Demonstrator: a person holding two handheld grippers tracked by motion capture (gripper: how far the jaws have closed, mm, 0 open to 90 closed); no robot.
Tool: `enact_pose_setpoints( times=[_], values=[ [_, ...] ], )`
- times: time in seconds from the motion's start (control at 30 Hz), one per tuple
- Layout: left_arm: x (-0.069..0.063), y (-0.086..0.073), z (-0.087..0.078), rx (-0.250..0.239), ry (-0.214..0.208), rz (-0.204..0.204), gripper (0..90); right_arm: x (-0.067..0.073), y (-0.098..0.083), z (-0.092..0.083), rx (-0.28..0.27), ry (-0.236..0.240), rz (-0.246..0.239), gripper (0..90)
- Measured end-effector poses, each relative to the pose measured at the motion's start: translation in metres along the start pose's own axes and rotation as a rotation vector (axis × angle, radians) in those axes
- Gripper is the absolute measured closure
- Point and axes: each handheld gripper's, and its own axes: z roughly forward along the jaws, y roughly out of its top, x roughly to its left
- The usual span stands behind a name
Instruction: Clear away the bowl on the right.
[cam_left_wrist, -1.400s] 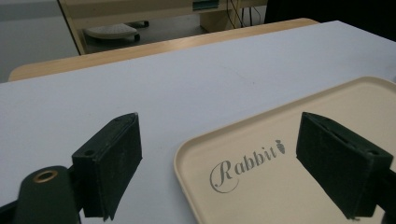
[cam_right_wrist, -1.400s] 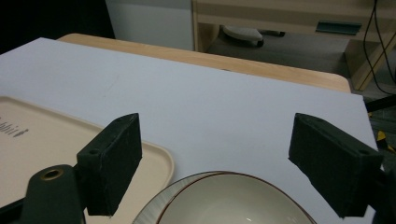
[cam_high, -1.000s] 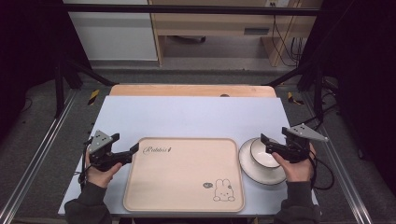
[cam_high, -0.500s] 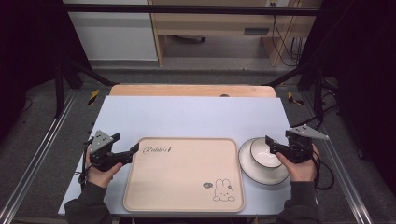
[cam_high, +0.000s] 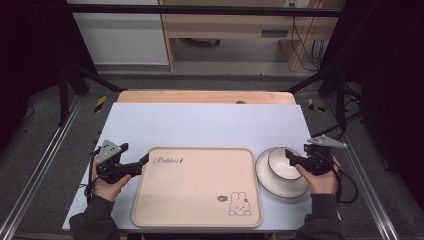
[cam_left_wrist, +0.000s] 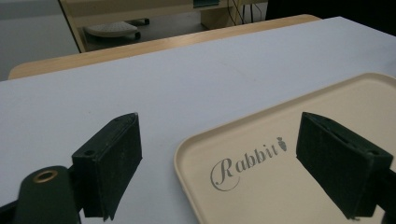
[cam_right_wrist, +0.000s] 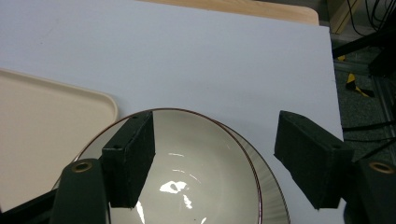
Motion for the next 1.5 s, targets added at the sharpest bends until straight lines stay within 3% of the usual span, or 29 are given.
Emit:
enact_pose_setpoints(
  times=[0.93, 1.5],
  values=[
    [-0.001, -0.001, 0.002, 0.014, 0.001, 0.004, 13.9, -0.013, -0.013, 0.016, 0.141, -0.006, 0.034, 38.1],
    [-0.002, -0.002, 0.003, 0.020, 0.001, 0.008, 13.9, -0.019, -0.018, 0.021, 0.229, -0.001, 0.062, 54.5]
  ],
)
